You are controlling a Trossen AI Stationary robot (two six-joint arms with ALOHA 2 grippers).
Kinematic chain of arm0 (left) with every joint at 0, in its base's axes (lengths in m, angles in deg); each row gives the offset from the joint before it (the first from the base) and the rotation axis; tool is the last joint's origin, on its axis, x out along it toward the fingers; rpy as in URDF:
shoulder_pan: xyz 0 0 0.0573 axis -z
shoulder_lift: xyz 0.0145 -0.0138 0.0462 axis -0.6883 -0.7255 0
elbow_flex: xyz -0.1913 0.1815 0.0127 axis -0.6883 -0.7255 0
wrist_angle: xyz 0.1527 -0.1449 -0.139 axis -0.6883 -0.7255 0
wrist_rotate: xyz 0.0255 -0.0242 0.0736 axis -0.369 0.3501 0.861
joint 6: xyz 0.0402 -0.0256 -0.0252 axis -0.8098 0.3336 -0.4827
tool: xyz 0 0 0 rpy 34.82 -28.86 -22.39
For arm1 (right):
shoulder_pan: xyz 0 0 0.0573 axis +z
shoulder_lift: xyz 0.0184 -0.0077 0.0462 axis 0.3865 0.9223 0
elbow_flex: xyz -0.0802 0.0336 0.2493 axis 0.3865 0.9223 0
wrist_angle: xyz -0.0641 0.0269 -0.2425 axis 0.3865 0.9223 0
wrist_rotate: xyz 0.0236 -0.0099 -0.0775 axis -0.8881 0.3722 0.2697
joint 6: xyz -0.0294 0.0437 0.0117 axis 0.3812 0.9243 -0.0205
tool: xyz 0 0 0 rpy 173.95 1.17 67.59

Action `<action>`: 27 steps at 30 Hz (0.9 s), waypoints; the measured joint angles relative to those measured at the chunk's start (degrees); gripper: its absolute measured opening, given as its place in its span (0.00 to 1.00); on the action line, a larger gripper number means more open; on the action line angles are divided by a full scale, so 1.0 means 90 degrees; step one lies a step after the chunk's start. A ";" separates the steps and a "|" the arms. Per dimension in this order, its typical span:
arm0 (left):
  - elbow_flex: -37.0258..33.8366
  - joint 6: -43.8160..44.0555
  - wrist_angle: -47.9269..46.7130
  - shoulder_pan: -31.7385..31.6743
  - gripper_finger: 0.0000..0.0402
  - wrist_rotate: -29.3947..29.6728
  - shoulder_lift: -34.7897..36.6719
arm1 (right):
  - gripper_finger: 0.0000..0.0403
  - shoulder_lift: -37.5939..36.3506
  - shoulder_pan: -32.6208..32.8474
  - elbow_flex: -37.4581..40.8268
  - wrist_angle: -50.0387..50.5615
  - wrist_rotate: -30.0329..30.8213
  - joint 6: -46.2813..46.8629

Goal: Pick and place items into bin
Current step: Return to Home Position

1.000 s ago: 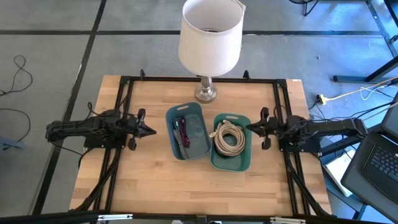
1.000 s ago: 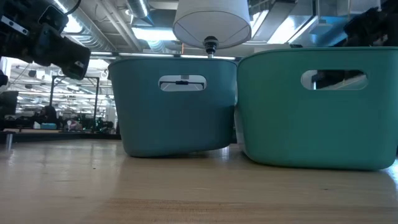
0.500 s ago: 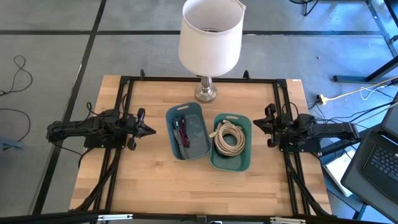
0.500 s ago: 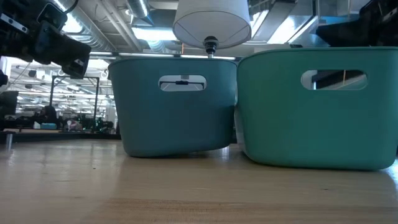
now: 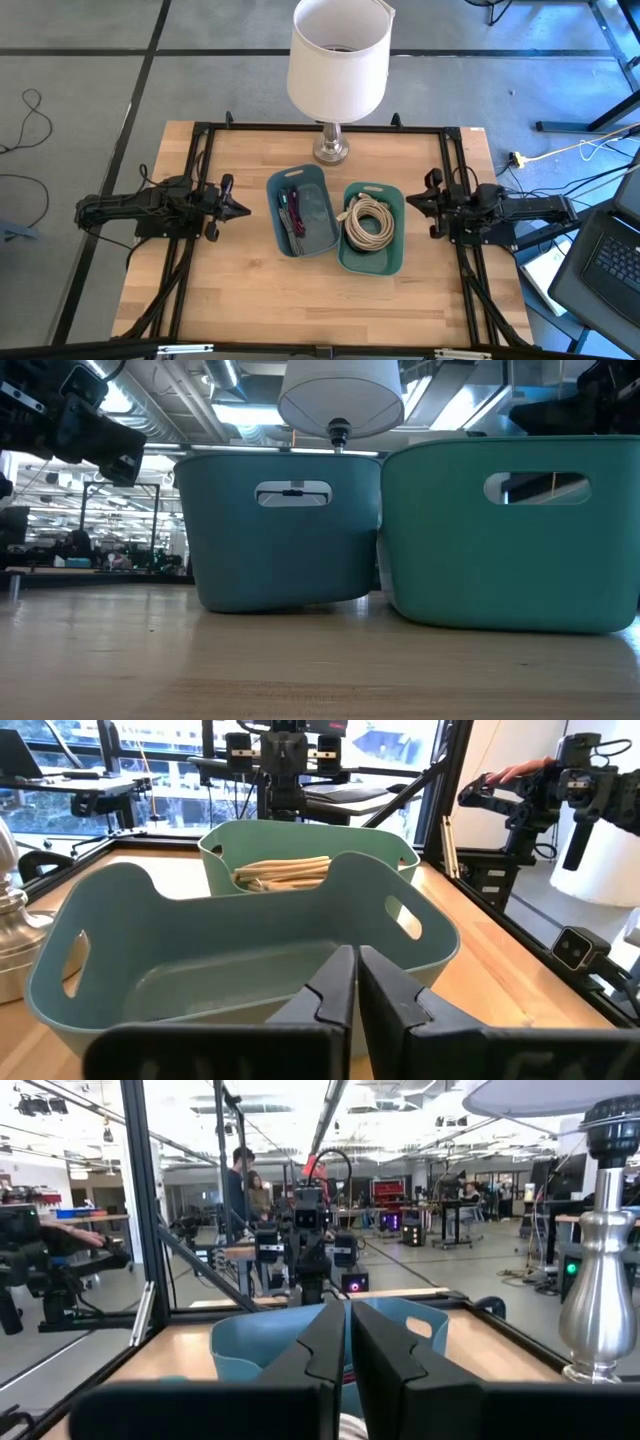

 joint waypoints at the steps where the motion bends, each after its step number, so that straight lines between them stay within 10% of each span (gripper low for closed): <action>1: 0.0000 0.0002 0.0000 0.0000 0.02 0.0000 0.0000 | 0.06 -0.0002 0.0000 0.0000 0.0003 0.0000 0.0000; 27: -0.0002 0.0001 0.0000 0.0012 0.02 -0.0001 -0.0015 | 0.06 -0.0004 -0.0205 0.0000 0.0906 -0.0219 0.0000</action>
